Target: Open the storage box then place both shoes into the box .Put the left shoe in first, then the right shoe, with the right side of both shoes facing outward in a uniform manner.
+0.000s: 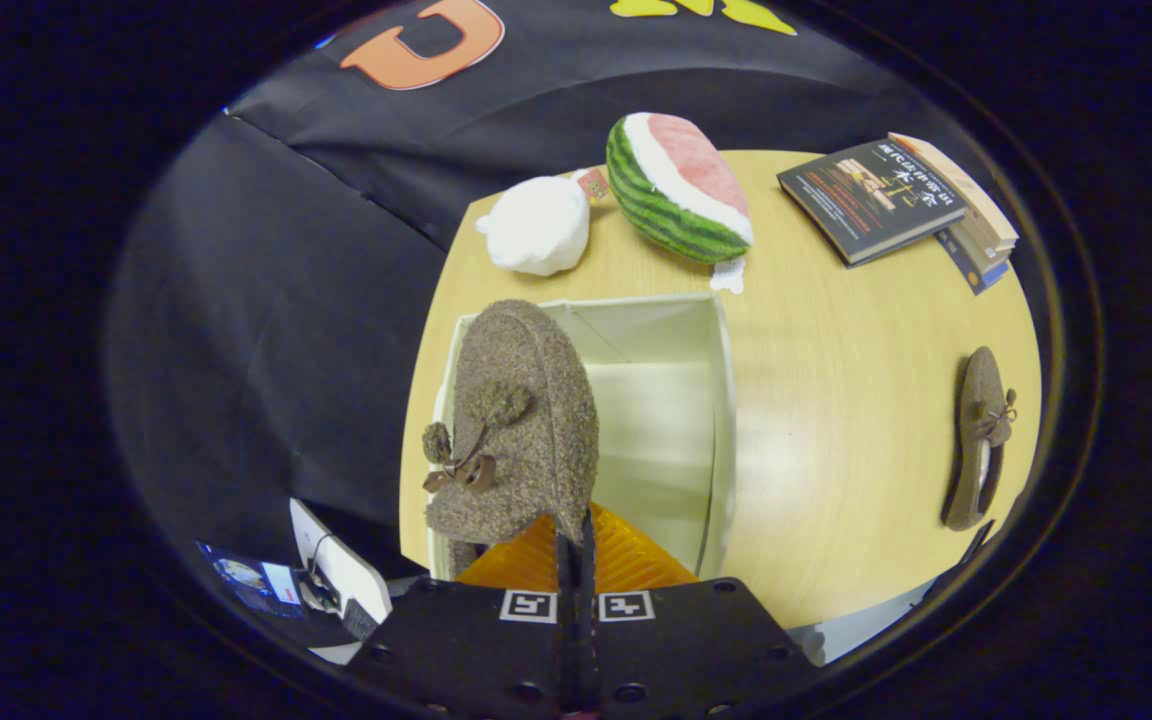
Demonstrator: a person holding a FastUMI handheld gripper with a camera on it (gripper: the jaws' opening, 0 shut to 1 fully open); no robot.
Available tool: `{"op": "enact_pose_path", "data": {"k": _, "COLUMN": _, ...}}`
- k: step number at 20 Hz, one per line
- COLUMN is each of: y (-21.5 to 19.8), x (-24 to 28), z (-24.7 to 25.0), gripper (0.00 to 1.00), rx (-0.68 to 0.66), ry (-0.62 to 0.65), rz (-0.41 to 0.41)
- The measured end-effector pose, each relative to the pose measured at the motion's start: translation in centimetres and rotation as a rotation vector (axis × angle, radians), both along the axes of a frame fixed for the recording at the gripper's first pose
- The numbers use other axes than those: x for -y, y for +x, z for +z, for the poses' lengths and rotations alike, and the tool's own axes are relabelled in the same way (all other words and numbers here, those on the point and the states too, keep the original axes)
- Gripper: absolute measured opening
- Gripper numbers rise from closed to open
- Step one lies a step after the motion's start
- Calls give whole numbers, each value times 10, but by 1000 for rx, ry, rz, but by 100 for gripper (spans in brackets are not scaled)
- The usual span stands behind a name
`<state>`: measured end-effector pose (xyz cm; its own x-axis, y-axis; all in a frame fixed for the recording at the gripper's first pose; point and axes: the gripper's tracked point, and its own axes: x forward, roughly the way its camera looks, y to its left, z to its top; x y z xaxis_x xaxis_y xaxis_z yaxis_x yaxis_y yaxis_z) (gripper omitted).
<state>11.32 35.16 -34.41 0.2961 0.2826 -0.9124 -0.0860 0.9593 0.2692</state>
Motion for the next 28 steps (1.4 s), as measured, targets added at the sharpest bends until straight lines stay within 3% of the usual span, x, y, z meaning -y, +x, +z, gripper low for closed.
{"op": "enact_pose_path", "data": {"k": 10, "y": 21, "x": -27, "z": -95, "gripper": 1, "rx": -82, "ry": -179, "rz": -128}}
{"op": "enact_pose_path", "data": {"k": 17, "y": 24, "x": -28, "z": -123, "gripper": 2, "rx": -114, "ry": -198, "rz": -92}}
{"op": "enact_pose_path", "data": {"k": 20, "y": 24, "x": -34, "z": -121, "gripper": 8, "rx": -105, "ry": -166, "rz": -43}}
{"op": "enact_pose_path", "data": {"k": 27, "y": 6, "x": -36, "z": -64, "gripper": 87, "rx": -35, "ry": -157, "rz": 65}}
{"op": "enact_pose_path", "data": {"k": 28, "y": 4, "x": -34, "z": -50, "gripper": 92, "rx": -7, "ry": -159, "rz": 82}}
